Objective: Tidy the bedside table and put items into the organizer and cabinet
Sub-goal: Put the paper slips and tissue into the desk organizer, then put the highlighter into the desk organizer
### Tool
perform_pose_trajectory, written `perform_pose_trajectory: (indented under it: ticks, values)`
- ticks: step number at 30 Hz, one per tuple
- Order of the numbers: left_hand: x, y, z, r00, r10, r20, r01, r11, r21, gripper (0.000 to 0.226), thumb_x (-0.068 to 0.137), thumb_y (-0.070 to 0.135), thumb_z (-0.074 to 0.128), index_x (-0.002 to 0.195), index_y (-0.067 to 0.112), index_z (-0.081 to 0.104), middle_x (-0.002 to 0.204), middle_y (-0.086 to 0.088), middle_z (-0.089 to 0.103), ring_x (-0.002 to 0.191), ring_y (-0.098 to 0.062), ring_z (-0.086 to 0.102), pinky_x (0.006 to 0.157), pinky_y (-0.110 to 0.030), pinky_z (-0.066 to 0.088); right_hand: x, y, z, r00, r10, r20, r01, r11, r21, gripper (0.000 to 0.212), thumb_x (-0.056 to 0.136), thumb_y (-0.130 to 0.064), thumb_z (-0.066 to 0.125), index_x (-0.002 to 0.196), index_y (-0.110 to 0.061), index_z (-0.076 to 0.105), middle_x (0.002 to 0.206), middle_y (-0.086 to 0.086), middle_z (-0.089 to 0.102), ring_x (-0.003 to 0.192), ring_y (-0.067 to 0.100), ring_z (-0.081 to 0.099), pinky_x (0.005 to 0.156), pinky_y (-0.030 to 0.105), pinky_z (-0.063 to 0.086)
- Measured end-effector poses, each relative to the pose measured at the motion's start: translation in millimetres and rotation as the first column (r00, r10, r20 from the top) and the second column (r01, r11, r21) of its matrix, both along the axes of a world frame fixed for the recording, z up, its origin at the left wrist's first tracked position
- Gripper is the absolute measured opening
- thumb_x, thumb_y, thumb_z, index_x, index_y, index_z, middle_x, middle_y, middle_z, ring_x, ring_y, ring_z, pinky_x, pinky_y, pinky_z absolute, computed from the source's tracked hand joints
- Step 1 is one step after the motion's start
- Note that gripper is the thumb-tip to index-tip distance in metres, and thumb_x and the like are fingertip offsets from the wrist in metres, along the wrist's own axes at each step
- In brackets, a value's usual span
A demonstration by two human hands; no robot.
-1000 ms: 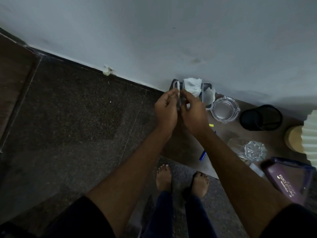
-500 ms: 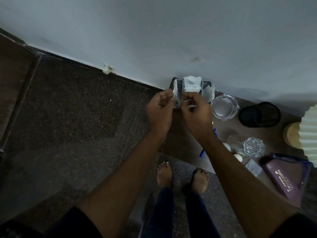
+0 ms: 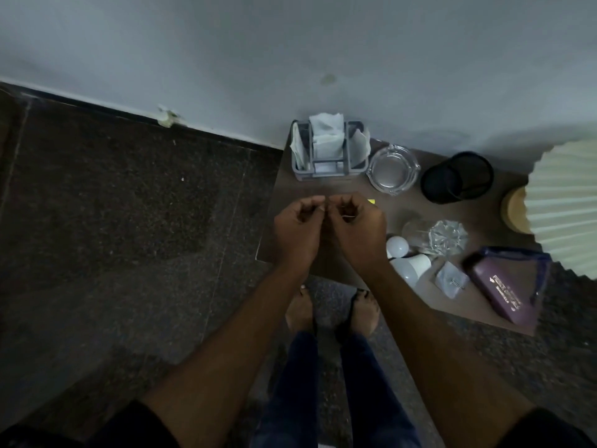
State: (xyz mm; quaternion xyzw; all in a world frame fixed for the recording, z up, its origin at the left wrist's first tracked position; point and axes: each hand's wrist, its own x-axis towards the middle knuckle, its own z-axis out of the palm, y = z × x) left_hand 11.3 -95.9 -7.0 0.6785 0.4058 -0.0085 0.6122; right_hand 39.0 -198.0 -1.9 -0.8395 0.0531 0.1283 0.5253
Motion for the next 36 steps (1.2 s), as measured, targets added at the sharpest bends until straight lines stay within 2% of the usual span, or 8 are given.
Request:
perform_pose_trajectory:
  ticks: [4,6,10,14,19,26,31,36]
  values:
    - [2.1,-13.4,-20.3,0.994,-0.03,-0.102,0.025,0.998,-0.053,0.019,0.09,0.006,0.071,0.109,0.004,0.076,0.105,-0.011,0.077,0.102,-0.027,0.073,0.093,-0.041,0.059,-3.7,-19.6,-14.2,0.985,-0.147,-0.095,0.142,0.988,-0.055,0.012,0.088,-0.009,0.069,0.097,-0.013,0.076,0.083,-0.01,0.072,0.079,0.004,0.068,0.079,0.022,0.055]
    - [5.2,-16.9,-28.6,0.99,-0.045,-0.136,0.04,0.998,-0.043,0.021,0.09,0.006,0.071,0.11,0.002,0.075,0.107,-0.014,0.076,0.104,-0.029,0.072,0.097,-0.046,0.057,-2.0,-29.7,-20.9,0.964,-0.224,-0.143,0.213,0.973,-0.091,0.01,0.089,-0.012,0.067,0.093,-0.015,0.076,0.079,-0.01,0.071,0.076,0.005,0.066,0.076,0.025,0.054]
    - [15.0,-18.3,-39.8,0.982,-0.108,-0.153,0.117,0.992,0.052,0.022,0.089,0.007,0.07,0.111,0.005,0.076,0.108,-0.009,0.077,0.103,-0.018,0.071,0.099,-0.038,0.056,9.0,-44.3,-32.2,0.942,-0.29,-0.169,0.259,0.949,-0.181,0.013,0.089,-0.016,0.064,0.096,-0.012,0.074,0.081,-0.006,0.07,0.078,0.011,0.066,0.073,0.028,0.052]
    - [30.0,-21.7,-48.0,0.977,-0.145,-0.158,0.157,0.985,0.066,0.024,0.088,0.003,0.069,0.111,0.003,0.075,0.108,-0.01,0.076,0.104,-0.02,0.071,0.094,-0.024,0.052,22.2,-47.2,-37.0,0.935,-0.287,-0.208,0.251,0.951,-0.182,0.027,0.087,-0.008,0.064,0.112,-0.009,0.072,0.102,0.006,0.076,0.098,0.021,0.071,0.091,0.036,0.055]
    - [43.2,-31.7,-50.5,0.97,-0.149,-0.193,0.177,0.975,0.134,0.026,0.087,0.004,0.069,0.111,0.004,0.076,0.11,-0.01,0.077,0.106,-0.019,0.071,0.099,-0.027,0.052,29.7,-45.1,-36.9,0.938,-0.283,-0.199,0.227,0.938,-0.263,0.027,0.085,-0.007,0.063,0.109,-0.012,0.074,0.102,0.006,0.076,0.101,0.021,0.069,0.088,0.025,0.048]
    - [47.6,-40.0,-45.1,0.967,-0.097,-0.235,0.144,0.97,0.194,0.025,0.086,0.009,0.07,0.109,0.009,0.079,0.108,-0.005,0.078,0.103,-0.016,0.072,0.089,-0.017,0.048,36.3,-45.3,-34.6,0.932,-0.293,-0.212,0.225,0.929,-0.295,0.026,0.087,-0.006,0.061,0.109,-0.01,0.074,0.105,0.009,0.076,0.104,0.027,0.069,0.095,0.036,0.053]
    - [43.9,-36.4,-39.7,0.978,-0.065,-0.196,0.103,0.976,0.192,0.022,0.087,0.008,0.072,0.107,0.007,0.079,0.105,-0.008,0.078,0.1,-0.02,0.073,0.097,-0.037,0.057,31.9,-47.8,-26.1,0.947,-0.287,-0.141,0.244,0.933,-0.263,0.023,0.089,-0.007,0.063,0.108,-0.009,0.076,0.101,0.006,0.077,0.096,0.02,0.072,0.091,0.037,0.056]
    - [36.8,-23.9,-24.4,0.996,-0.016,-0.093,0.026,0.995,0.1,0.022,0.087,0.007,0.074,0.108,0.008,0.078,0.103,-0.008,0.078,0.098,-0.022,0.074,0.094,-0.042,0.059,30.7,-47.7,-10.4,0.941,-0.299,-0.161,0.282,0.952,-0.121,0.02,0.091,-0.01,0.067,0.109,-0.009,0.075,0.099,0.002,0.076,0.092,0.013,0.072,0.088,0.034,0.059]
